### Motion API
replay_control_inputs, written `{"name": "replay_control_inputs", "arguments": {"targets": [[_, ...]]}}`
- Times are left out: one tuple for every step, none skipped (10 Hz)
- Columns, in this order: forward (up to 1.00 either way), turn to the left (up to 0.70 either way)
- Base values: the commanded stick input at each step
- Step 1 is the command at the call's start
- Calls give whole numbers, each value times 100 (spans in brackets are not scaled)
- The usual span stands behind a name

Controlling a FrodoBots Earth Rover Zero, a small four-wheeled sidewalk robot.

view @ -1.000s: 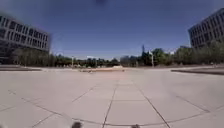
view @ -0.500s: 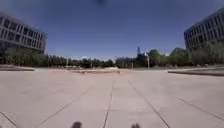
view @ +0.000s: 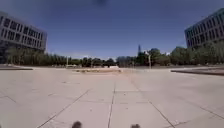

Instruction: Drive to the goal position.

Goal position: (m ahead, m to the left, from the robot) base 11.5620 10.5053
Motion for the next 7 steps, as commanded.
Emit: {"name": "replay_control_inputs", "arguments": {"targets": [[85,1],[85,1],[85,1],[85,1],[85,18],[85,35],[85,35]]}}
